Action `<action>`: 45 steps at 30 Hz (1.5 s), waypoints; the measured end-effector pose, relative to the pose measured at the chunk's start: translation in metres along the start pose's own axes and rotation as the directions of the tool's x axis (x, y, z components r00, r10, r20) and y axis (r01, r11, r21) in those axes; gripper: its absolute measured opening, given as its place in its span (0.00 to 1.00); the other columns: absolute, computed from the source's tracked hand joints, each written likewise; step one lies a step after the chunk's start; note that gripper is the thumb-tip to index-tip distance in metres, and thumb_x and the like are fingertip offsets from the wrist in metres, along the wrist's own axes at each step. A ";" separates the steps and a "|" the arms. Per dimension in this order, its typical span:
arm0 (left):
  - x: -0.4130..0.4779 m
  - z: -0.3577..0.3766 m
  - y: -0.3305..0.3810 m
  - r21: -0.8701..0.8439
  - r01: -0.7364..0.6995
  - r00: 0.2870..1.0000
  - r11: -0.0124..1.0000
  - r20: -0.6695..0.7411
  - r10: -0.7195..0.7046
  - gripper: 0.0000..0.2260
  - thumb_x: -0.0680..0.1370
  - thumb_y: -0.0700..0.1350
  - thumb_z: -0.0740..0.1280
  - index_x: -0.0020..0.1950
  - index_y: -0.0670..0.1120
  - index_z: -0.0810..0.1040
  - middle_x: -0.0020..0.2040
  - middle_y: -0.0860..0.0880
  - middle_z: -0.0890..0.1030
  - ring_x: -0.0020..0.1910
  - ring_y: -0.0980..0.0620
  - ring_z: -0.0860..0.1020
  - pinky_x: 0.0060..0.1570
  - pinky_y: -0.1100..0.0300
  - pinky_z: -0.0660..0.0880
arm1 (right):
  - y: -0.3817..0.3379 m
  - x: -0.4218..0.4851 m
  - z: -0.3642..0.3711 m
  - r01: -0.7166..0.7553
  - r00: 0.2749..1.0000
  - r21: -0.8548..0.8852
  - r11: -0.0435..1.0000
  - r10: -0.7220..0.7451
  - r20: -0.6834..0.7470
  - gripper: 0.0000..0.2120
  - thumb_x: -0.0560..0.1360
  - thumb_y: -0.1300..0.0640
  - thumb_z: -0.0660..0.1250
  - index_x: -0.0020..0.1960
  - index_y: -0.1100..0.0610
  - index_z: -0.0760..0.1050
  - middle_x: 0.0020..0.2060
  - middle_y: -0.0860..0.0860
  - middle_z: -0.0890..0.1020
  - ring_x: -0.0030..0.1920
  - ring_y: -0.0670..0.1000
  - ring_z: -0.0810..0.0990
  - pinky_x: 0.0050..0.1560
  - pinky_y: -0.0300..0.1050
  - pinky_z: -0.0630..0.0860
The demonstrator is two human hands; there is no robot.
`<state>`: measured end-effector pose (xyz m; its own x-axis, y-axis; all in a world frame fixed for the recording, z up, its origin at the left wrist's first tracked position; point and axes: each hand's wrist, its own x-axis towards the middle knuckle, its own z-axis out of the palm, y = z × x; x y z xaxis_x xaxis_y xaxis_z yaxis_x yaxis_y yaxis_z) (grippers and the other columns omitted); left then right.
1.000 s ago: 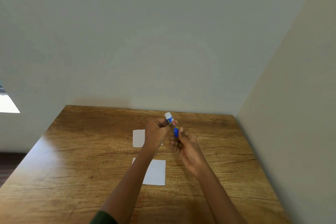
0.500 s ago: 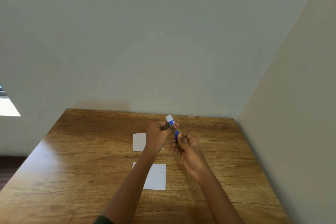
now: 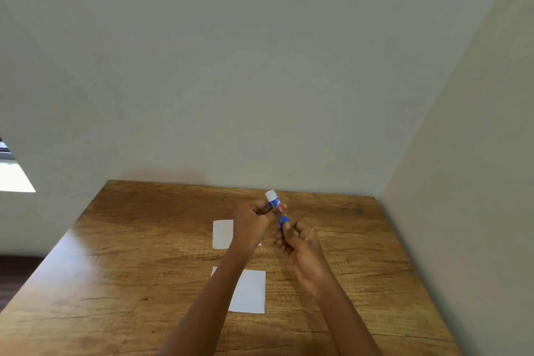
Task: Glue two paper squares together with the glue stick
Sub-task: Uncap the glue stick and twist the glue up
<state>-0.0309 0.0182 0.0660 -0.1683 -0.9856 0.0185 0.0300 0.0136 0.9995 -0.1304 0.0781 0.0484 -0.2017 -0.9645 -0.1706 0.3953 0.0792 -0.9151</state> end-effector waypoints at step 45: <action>0.003 0.002 0.003 -0.001 0.006 1.000 1.000 0.002 -0.006 0.03 0.70 0.43 0.73 0.36 0.46 0.84 0.33 0.47 0.84 0.33 0.58 0.80 0.37 0.66 0.74 | 0.006 0.010 -0.007 0.125 0.987 -0.263 0.957 -0.147 -0.066 0.10 0.77 0.58 0.63 0.50 0.65 0.75 0.32 0.53 0.81 0.33 0.46 0.80 0.38 0.38 0.77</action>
<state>-0.0329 0.0158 0.0692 -0.1703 -0.9853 0.0129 0.0301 0.0079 0.9995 -0.1367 0.0704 0.0383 -0.3159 -0.9470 -0.0582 0.1170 0.0220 -0.9929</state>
